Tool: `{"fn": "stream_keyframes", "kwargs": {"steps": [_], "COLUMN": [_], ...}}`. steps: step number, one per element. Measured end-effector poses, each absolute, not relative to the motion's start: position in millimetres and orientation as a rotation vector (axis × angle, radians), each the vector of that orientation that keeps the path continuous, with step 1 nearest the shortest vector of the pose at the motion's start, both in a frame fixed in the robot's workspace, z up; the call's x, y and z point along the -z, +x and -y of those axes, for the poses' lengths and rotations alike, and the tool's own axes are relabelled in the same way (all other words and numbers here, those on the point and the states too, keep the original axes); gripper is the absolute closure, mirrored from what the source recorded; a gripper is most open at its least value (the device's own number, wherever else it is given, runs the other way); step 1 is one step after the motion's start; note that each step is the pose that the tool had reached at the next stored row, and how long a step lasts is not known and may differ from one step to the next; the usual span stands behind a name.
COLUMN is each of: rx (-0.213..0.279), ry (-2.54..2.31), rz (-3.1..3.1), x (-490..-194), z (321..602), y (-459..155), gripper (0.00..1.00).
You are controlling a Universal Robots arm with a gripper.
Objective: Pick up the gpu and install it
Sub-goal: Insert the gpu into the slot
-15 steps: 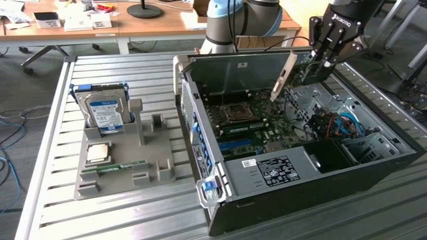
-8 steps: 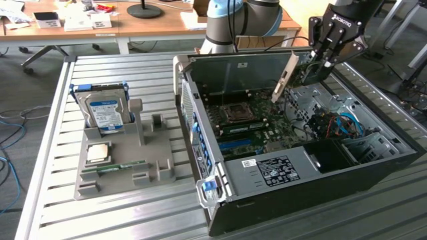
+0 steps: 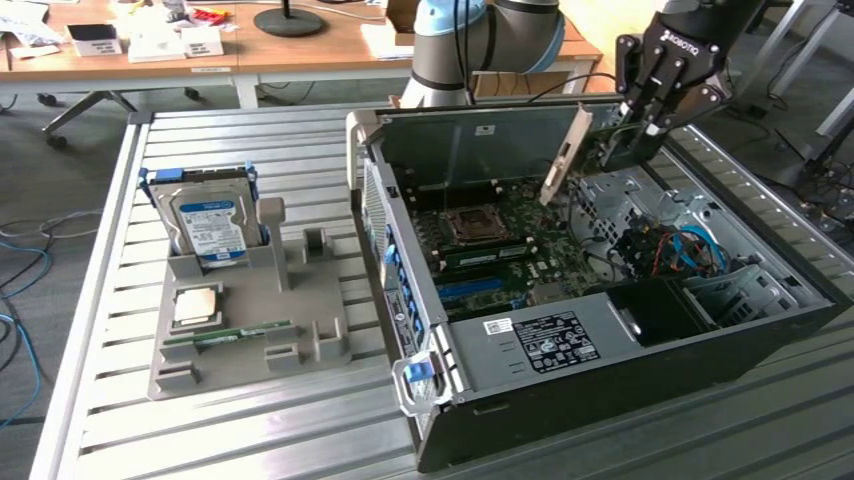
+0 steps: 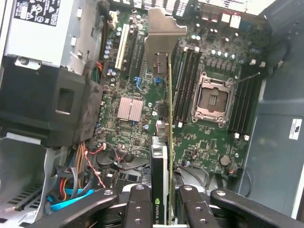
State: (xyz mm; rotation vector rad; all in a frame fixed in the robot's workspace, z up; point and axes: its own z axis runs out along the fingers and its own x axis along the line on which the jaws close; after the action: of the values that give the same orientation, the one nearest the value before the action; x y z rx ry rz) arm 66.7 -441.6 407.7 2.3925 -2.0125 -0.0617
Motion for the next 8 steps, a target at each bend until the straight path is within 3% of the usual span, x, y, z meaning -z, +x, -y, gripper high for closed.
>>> {"fn": "stream_keyframes", "kwargs": {"steps": [8], "rx": [0.041], "ry": [2.348], "rz": [2.085], "x": [-402.9], "z": [441.5], "y": [64.2], "gripper": [0.73]}}
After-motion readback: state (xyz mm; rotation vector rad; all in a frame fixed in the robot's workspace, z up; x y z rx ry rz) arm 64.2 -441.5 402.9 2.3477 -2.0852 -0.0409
